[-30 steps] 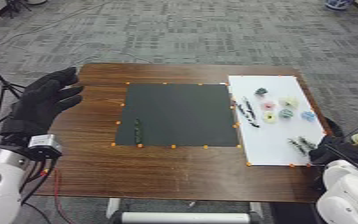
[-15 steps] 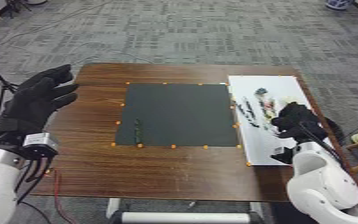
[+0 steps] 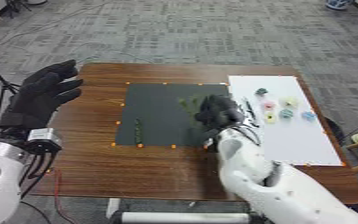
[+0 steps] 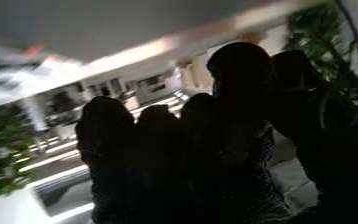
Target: Arrange flowers
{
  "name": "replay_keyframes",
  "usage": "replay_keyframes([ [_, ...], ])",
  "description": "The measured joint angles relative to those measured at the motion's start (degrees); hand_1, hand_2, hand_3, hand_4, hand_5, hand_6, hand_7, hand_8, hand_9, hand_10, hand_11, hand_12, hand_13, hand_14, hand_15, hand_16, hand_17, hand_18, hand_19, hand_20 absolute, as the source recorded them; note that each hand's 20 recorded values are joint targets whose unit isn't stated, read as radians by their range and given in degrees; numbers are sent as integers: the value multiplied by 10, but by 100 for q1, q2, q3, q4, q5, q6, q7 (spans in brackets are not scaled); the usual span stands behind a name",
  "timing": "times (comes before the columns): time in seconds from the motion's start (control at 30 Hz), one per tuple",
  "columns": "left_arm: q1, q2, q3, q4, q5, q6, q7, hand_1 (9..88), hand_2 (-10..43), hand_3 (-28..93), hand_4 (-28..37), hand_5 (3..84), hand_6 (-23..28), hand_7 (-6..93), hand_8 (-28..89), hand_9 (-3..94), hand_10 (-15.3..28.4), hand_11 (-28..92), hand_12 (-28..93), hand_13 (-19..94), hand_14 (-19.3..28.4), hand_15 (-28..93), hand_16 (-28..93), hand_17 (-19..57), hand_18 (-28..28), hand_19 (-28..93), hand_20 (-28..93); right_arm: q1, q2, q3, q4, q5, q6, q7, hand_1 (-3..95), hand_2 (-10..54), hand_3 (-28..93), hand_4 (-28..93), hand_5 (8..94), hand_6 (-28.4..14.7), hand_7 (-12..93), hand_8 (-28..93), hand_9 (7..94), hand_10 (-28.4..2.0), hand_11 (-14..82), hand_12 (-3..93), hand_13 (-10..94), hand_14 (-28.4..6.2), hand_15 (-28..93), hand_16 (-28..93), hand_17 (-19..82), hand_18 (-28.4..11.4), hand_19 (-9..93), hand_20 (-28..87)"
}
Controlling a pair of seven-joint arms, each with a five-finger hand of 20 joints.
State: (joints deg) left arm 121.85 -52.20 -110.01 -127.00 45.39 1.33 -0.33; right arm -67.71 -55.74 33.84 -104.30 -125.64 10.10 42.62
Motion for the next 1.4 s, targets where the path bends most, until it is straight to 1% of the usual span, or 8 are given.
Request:
replay_keyframes([
  [0.37,-103,55,129,68,0,-11,-29,271,-41,688,-239,280,27,230,-107,196,103,284,202,121,135,521,-48,-95,196,415,122,522,-818,-842,749,-63,-498,96,310,-24,866,-118,844,35,520,252,883,-85,655,501,808,-100,876,435,452,-242,932,597],
  [0.47,-128,76,167,87,-1,-19,-43,272,-41,687,-239,281,27,231,-107,196,103,284,202,121,135,521,-48,-95,196,415,122,521,-928,-839,820,-20,-565,106,281,4,850,-175,857,31,573,-32,889,-83,645,494,816,-97,868,433,459,-242,932,593],
  [0.6,-229,107,278,141,-2,-60,-76,272,-41,686,-240,280,26,231,-107,196,103,284,203,121,135,521,-48,-95,196,414,121,504,-1094,-737,903,104,-645,162,205,7,800,-225,880,19,389,-63,883,-81,619,504,810,-96,854,445,456,-242,932,593],
  [0.77,-248,115,279,145,-3,-97,-93,272,-41,687,-239,280,27,229,-107,196,102,284,203,121,135,521,-48,-95,196,414,121,368,-1125,-485,783,322,-736,131,114,16,740,-244,813,-11,251,-76,846,-93,589,498,775,-102,834,453,419,-243,932,565],
  [0.93,-111,99,83,95,3,-113,-74,268,-48,687,-237,277,26,226,-106,193,101,282,202,117,132,517,-48,-95,196,412,120,89,-1007,-4,313,606,-1135,36,67,27,712,-255,708,-33,194,-69,797,-117,554,485,731,-116,815,453,369,-248,929,532],
  [1.1,157,12,-256,20,5,-114,-62,261,-61,677,-248,256,23,219,-103,177,98,269,204,93,124,475,-52,-100,194,399,115,-81,-748,230,-133,845,-1244,-89,77,26,719,-244,584,-58,162,-54,728,-145,533,466,656,-137,818,459,305,-248,893,529],
  [1.3,577,-226,-572,-24,-3,-90,-72,252,-67,679,-258,253,23,216,-99,174,97,257,210,86,123,453,-39,-103,193,395,116,-404,-272,573,-621,1138,-240,-789,232,26,873,-171,523,-50,194,-73,618,-152,561,453,573,-149,818,438,243,-228,811,548],
  [1.4,828,-406,-683,-45,-14,8,-59,252,-68,680,-260,253,24,216,-98,174,96,254,213,86,123,452,-34,-103,193,395,118,-746,-29,1011,-832,1342,57,-1521,277,5,895,-183,512,-42,207,-83,601,-144,510,540,551,-152,814,436,230,-225,790,552],
])
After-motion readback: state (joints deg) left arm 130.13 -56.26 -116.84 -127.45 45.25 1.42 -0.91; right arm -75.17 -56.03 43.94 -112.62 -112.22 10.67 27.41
